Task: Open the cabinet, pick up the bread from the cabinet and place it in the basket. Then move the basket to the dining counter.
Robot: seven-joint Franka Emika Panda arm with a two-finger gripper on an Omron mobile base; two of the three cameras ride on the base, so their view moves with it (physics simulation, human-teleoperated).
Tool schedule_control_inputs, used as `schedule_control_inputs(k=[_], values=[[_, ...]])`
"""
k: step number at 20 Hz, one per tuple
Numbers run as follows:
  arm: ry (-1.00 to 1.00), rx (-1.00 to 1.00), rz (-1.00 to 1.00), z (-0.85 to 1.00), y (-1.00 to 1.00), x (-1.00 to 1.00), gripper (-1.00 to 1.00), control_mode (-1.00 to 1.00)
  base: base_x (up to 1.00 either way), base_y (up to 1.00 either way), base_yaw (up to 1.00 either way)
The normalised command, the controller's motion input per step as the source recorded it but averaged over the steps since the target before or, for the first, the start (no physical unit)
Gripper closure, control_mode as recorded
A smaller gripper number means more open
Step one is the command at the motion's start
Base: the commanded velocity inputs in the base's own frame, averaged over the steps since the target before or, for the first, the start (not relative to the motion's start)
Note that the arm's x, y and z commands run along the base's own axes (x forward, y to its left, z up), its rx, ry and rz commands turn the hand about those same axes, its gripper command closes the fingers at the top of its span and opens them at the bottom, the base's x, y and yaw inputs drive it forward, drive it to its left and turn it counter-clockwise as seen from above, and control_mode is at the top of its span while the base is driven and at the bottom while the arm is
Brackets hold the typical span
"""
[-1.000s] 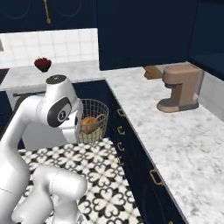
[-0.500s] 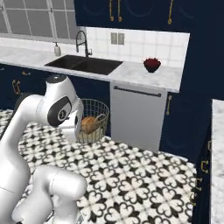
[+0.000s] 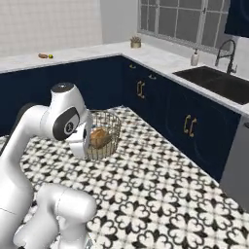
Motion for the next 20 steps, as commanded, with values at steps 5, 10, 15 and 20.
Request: schedule_control_inputs(k=[5,10,15,20], values=[[0.0,0.0,0.0,0.0,0.0,0.0,1.0,1.0,0.3,-0.06,0.94],[0.0,0.0,0.0,0.0,0.0,0.0,1.0,1.0,1.0,-0.15,0.53],[0.0,0.0,0.0,0.0,0.0,0.0,1.0,1.0,1.0,-0.16,0.39],[0.0,0.0,0.0,0.0,0.0,0.0,1.0,1.0,1.0,-0.44,0.33]])
